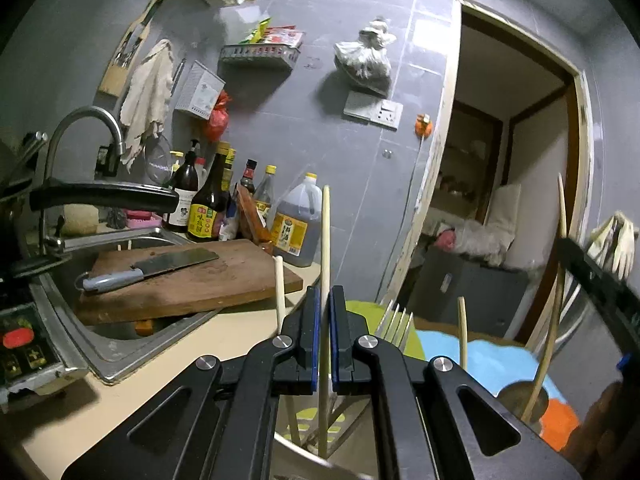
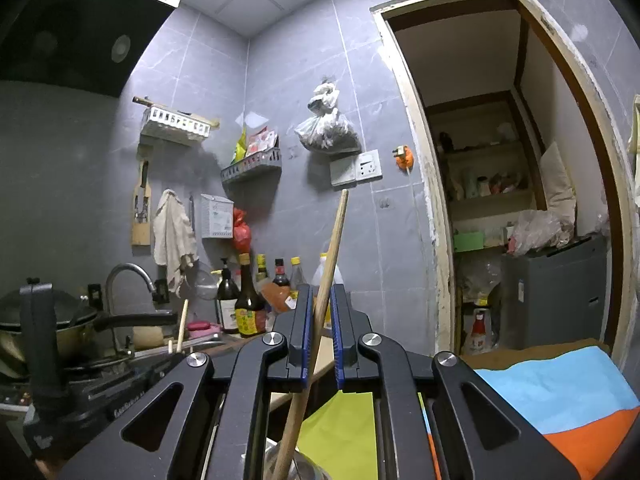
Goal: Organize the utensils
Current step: 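Lift both chopsticks up over the white holder with both tools, then open both tools to drop the chopsticks into the holder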
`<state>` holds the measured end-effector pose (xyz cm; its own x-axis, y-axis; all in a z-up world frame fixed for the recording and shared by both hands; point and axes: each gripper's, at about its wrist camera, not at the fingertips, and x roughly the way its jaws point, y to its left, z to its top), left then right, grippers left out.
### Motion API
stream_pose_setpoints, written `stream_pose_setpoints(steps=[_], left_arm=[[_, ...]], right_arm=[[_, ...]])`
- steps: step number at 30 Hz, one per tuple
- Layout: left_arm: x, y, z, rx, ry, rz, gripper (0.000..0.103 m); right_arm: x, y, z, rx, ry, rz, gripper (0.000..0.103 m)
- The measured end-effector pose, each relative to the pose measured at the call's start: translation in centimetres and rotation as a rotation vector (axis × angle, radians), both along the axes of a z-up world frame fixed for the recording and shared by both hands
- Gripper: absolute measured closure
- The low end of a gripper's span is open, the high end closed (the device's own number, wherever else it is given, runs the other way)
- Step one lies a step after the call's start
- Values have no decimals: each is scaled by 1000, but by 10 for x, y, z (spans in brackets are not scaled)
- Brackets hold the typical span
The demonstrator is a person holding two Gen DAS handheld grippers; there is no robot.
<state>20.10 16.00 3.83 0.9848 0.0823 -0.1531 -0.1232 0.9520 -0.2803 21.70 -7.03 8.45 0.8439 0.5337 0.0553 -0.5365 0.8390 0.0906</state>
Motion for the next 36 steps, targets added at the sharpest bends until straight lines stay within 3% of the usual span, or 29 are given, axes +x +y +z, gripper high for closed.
stream_pose_setpoints(steps=[6, 12, 15, 19, 29, 30, 33, 36], left_arm=[[2, -4, -3, 28, 20, -21, 100], [4, -8, -5, 47, 51, -47, 99], [2, -9, -3, 40, 62, -74, 93], [-4, -9, 1, 11, 58, -113, 75], [-14, -17, 11, 18, 56, -144, 70], [-16, -18, 12, 16, 57, -150, 69], [-21, -24, 15, 28, 58, -161, 69], [-26, -31, 18, 33, 60, -185, 67]], right_arm=[[0, 6, 6, 10, -48, -17, 97], [-1, 10, -6, -14, -39, -29, 96], [-3, 5, -5, -14, -32, -28, 95], [-7, -3, -2, -33, -10, -9, 92], [-21, -21, -3, -54, 30, 29, 92], [-23, -23, -3, -57, 28, 23, 92], [-30, -31, -2, -52, 30, 15, 75], [-34, -43, 0, -42, 44, -3, 74]])
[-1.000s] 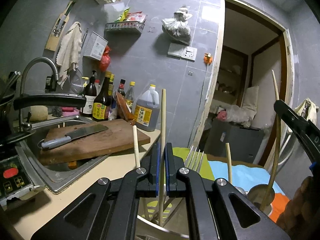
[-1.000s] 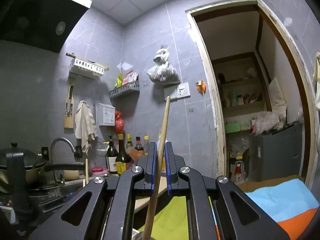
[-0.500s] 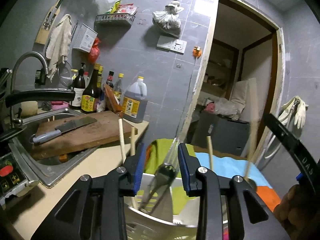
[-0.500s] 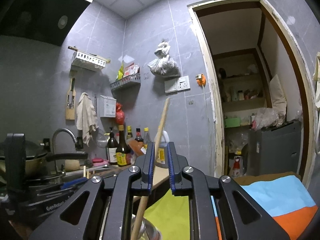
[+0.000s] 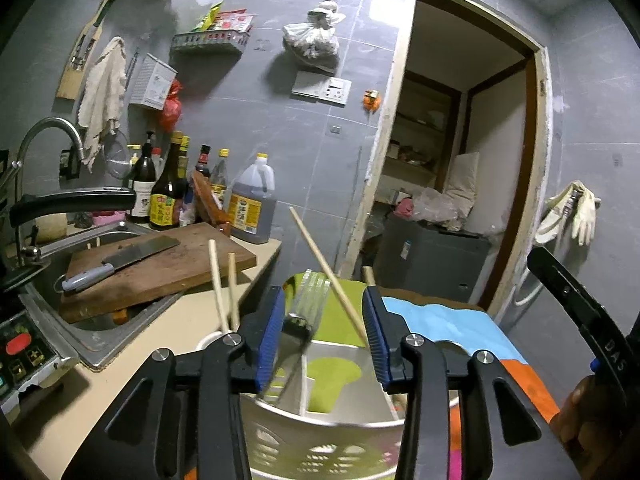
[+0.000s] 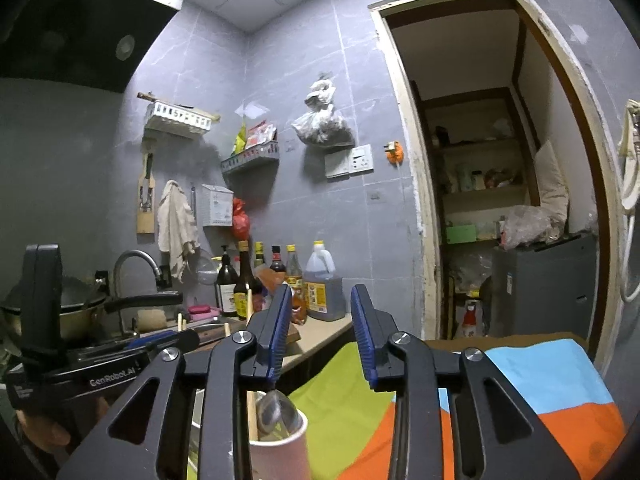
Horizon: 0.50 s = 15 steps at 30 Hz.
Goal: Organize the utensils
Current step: 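Open both tools to drop the chopsticks into the holder, then move both tools back down toward the last two chopsticks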
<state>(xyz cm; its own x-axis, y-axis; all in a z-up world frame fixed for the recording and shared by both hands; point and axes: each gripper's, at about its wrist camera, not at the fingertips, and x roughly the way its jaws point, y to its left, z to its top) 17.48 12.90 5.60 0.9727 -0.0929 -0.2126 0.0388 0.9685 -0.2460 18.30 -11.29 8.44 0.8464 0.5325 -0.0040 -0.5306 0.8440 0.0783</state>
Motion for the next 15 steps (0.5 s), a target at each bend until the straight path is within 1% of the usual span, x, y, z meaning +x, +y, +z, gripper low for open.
stream_pose_setpoints(steps=[2, 3, 4, 5, 6, 7, 8, 9, 14, 15], left_arm=[[-4, -6, 2, -2, -2, -15, 63], [-6, -10, 4, -1, -5, -25, 60], [-7, -13, 5, 0, -7, -37, 56], [-9, -17, 6, 1, -8, -52, 55], [-10, -21, 7, 1, -6, -72, 53], [-12, -26, 8, 4, -6, -87, 51], [-13, -30, 9, 7, -7, -94, 50], [-15, -36, 9, 12, -10, -105, 48], [-24, -62, 13, 11, -16, -162, 32], [-25, -66, 13, 5, -15, -176, 28]], right_arm=[[-3, -9, 2, 9, 3, -20, 66], [-5, -13, 3, 14, 4, -27, 56], [-7, -19, 5, 20, 5, -34, 50], [-10, -24, 6, 21, 4, -47, 50], [-12, -28, 7, 17, 3, -63, 47], [-15, -34, 8, 11, 4, -84, 38], [-17, -39, 8, 12, 5, -91, 33], [-21, -47, 9, 17, 7, -93, 25], [-41, -76, 13, -2, -4, -142, 11], [-44, -81, 13, -3, -3, -148, 5]])
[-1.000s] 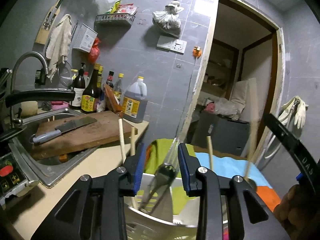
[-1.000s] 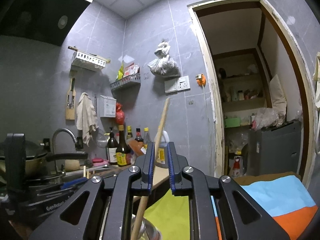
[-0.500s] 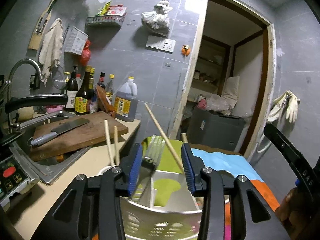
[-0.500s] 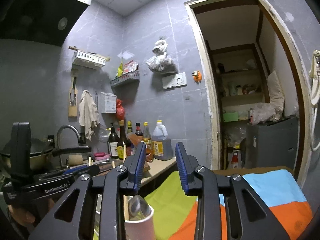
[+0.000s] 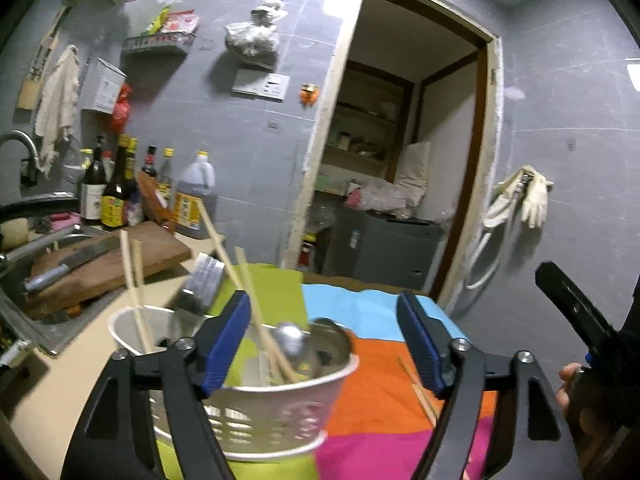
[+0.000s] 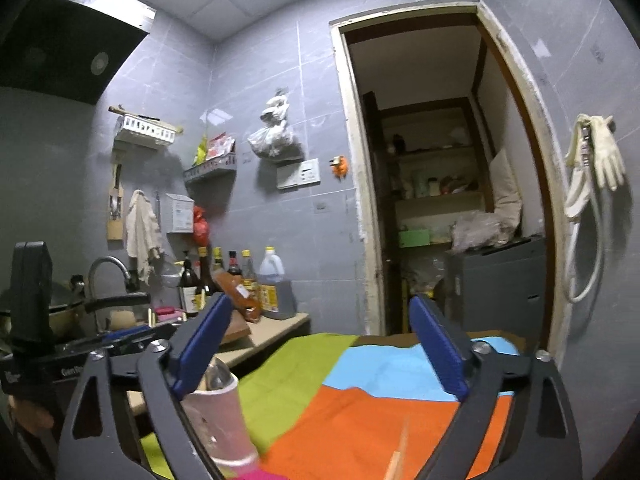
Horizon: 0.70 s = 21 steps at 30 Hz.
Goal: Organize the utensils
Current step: 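Move both tools back down toward the last two chopsticks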
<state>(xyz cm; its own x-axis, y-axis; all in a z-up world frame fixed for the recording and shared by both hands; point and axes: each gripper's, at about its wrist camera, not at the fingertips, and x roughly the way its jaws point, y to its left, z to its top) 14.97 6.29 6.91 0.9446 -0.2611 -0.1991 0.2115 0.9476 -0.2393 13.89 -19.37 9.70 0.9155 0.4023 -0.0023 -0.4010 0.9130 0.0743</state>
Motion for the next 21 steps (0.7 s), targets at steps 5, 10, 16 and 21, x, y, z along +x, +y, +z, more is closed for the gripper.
stream_pose_setpoints(steps=[5, 10, 16, 21], left_arm=[[-7, -23, 0, 1, -7, -60, 14], [-16, -42, 0, 7, -22, -102, 8], [-18, -62, -2, 46, -31, -118, 8], [-12, -73, -13, 82, 14, -129, 8]], right_arm=[[-16, -27, 1, -12, 4, -46, 0], [-23, -43, 0, -42, 13, -90, 0], [-31, -56, -10, -70, 38, -111, 0], [-32, -63, -23, -108, 69, -142, 0]])
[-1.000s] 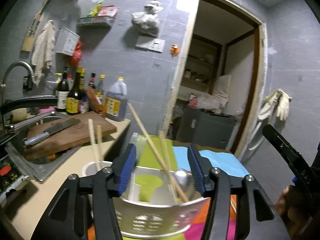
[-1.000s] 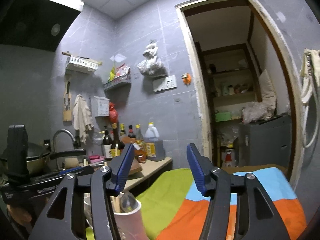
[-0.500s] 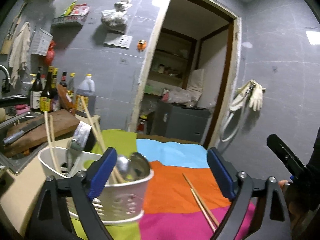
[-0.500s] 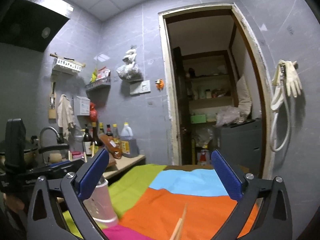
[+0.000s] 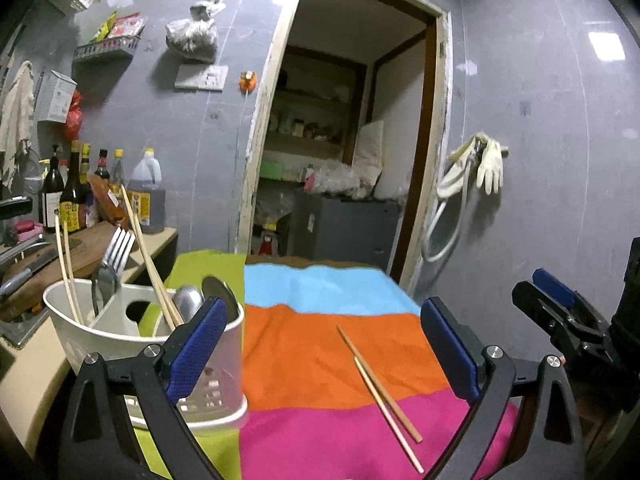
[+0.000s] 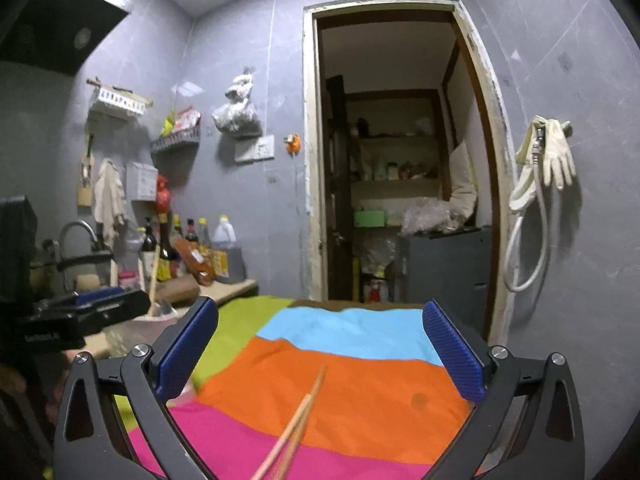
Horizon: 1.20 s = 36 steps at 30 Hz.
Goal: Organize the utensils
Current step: 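Move both tools back down toward the last two chopsticks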
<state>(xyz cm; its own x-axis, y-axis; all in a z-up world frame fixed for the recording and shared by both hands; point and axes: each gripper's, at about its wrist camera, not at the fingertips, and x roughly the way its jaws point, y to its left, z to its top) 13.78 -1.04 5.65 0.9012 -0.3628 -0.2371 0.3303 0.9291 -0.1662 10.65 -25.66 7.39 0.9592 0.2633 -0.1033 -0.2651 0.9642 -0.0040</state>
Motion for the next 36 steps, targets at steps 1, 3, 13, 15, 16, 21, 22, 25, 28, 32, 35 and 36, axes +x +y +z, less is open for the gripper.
stream_pose_setpoints(steps=[1, 3, 13, 15, 16, 21, 22, 25, 28, 32, 35, 36], left_arm=[[3, -3, -3, 15, 17, 7, 8], [6, -6, -10, 38, 38, 17, 8], [25, -26, -49, 136, 198, 25, 8], [30, -28, -56, 150, 241, 26, 8], [33, -28, -60, 157, 263, 28, 8], [41, -33, -71, 179, 346, 22, 8], [43, -33, -72, 181, 357, 23, 8], [48, -34, -79, 194, 393, 21, 8], [53, -34, -84, 192, 420, 11, 9], [58, -31, -91, 163, 477, -5, 18], [58, -31, -93, 156, 506, -21, 27], [58, -31, -93, 159, 511, -23, 31]], right_arm=[[2, 0, -3, -20, 13, -9, 0], [7, 2, -10, -67, 55, -46, 0], [43, -8, -47, -73, 329, -54, 16], [50, -12, -53, -53, 389, -52, 22], [54, -14, -57, -43, 421, -48, 27], [64, -15, -70, -27, 524, -5, 41], [65, -13, -72, -37, 541, 8, 43], [69, -7, -77, -60, 578, 40, 51], [76, 1, -83, -78, 627, 77, 56], [90, 9, -93, -93, 715, 115, 62], [100, 12, -99, -99, 758, 124, 66], [103, 14, -101, -101, 772, 126, 68]])
